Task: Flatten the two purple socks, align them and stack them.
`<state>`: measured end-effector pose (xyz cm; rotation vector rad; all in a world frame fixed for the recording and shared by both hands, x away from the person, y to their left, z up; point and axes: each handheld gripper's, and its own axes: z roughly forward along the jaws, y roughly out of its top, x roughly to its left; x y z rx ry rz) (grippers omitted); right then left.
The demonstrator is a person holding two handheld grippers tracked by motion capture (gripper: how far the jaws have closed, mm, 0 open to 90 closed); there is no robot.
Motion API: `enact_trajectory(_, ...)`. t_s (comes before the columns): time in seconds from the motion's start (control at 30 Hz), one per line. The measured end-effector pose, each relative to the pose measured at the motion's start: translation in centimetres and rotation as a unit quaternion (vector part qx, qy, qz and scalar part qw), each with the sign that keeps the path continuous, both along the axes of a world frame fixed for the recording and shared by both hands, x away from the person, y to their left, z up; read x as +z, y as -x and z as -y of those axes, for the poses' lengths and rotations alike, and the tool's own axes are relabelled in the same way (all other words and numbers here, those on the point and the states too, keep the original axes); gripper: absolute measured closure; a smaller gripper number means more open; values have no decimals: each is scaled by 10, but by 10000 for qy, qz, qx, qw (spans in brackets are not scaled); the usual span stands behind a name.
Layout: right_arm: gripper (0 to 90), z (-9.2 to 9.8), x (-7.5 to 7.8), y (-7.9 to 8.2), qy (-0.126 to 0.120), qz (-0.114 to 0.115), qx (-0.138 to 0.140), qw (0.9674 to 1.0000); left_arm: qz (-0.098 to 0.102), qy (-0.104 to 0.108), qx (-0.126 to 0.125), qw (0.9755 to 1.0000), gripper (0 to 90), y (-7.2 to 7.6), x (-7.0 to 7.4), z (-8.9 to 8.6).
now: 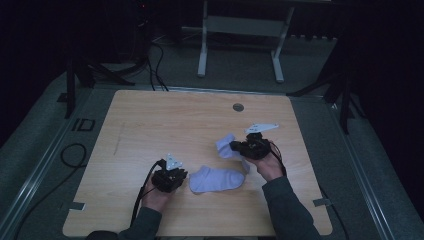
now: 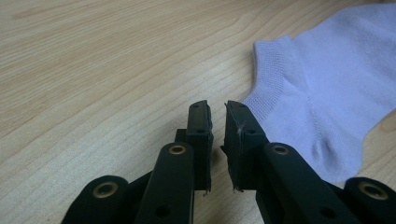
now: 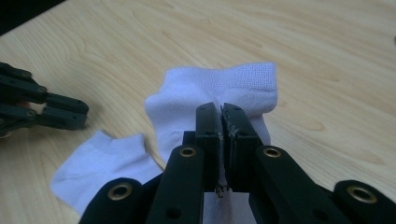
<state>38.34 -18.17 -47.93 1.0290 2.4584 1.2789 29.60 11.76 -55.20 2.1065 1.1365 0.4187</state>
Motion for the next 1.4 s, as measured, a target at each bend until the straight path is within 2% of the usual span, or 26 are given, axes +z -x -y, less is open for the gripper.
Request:
enact_trajectory(0.23, 853, 5, 13, 18, -177, 176, 120, 9996, 5, 2, 13, 10000, 798, 0, 0, 0)
enact_trajectory(0.33, 853, 4, 15, 20, -200, 208, 150, 9995, 6, 7, 12, 10000, 797, 0, 0, 0)
enact_trajectory(0.4, 853, 4, 20, 31, -284, 288, 200, 9990, 13, 20, 25, 10000, 797, 0, 0, 0)
enact_trajectory(0.53, 853, 3, 20, 39, -287, 298, 246, 9988, 21, 37, 17, 10000, 796, 1, 0, 0)
enact_trajectory(0.7, 852, -1, 16, 43, -215, 222, 226, 9993, 43, 41, 1, 10000, 797, 3, 2, 1)
enact_trajectory(0.73, 852, -5, 12, 45, -194, 141, 245, 9994, 63, 46, -17, 10000, 797, 4, 3, 2)
enact_trajectory(1.0, 852, -19, -5, 48, -149, -36, 392, 9991, 106, 86, -70, 9999, 797, 9, 5, 3)
enact_trajectory(1.1, 852, -26, -13, 49, -163, -135, 458, 9987, 131, 131, -92, 9998, 797, 10, 7, 4)
enact_trajectory(1.37, 853, -36, -26, 53, -225, -233, 506, 9982, 154, 334, -202, 9991, 796, 16, 13, 6)
enact_trajectory(1.4, 853, -37, -27, 53, -224, -244, 499, 9982, 202, 349, -235, 9989, 795, 18, 15, 7)
